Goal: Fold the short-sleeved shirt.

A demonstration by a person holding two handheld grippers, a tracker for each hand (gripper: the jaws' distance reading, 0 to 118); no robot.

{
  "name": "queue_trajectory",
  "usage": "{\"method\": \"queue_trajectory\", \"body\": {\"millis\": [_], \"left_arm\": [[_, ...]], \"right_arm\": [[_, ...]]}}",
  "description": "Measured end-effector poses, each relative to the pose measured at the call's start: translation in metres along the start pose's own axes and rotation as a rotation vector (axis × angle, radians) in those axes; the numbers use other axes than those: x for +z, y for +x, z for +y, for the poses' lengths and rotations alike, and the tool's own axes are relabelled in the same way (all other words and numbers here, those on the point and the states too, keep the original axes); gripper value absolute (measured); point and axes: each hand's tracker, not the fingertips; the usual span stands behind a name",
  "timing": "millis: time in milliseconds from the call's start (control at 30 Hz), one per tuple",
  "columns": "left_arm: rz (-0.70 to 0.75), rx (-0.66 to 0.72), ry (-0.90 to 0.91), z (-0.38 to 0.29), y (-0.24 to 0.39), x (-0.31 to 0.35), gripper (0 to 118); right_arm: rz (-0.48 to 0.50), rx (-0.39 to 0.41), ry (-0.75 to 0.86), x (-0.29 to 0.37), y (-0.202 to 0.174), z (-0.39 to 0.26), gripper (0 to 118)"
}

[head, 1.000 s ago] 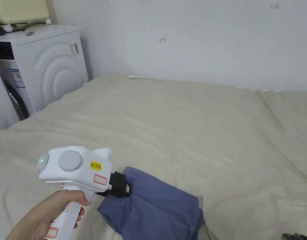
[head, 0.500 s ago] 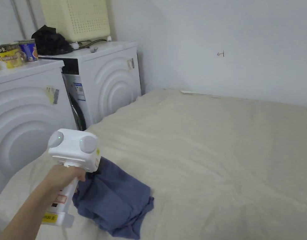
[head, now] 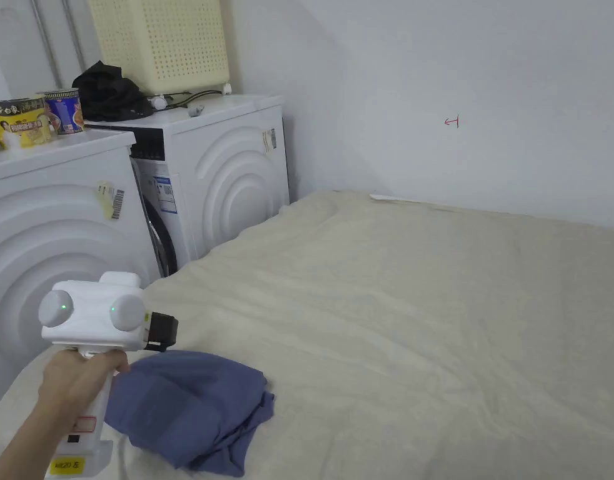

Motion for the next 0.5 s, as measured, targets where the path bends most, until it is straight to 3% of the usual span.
{"method": "queue_trajectory", "body": {"millis": [133, 167, 233, 267, 300, 500], "left_arm": [[-0.091, 0.056, 0.060, -0.007, 0.000, 0.035, 109], [-0.113, 0.061, 0.056, -0.012, 0.006, 0.053, 97], [-0.182, 0.072, 0.137, -0.026, 0.016, 0.082, 39], [-0.204, 0.083, 0.170, -0.034, 0.023, 0.097, 16], [-0.214, 0.092, 0.201, -0.042, 0.029, 0.108, 9], [-0.289, 0.031, 0.410, -0.095, 0.077, 0.195, 0]], "right_arm": [[0.019, -0.002, 0.018, 0.008, -0.004, -0.002, 0], [0.022, -0.008, 0.025, 0.010, -0.004, -0.001, 0], [0.019, -0.010, 0.043, 0.015, -0.004, -0.001, 0], [0.017, -0.008, 0.055, 0.020, -0.003, -0.001, 0], [0.017, -0.002, 0.069, 0.025, -0.002, -0.001, 0], [-0.008, -0.023, 0.217, 0.063, 0.006, -0.002, 0]]}}
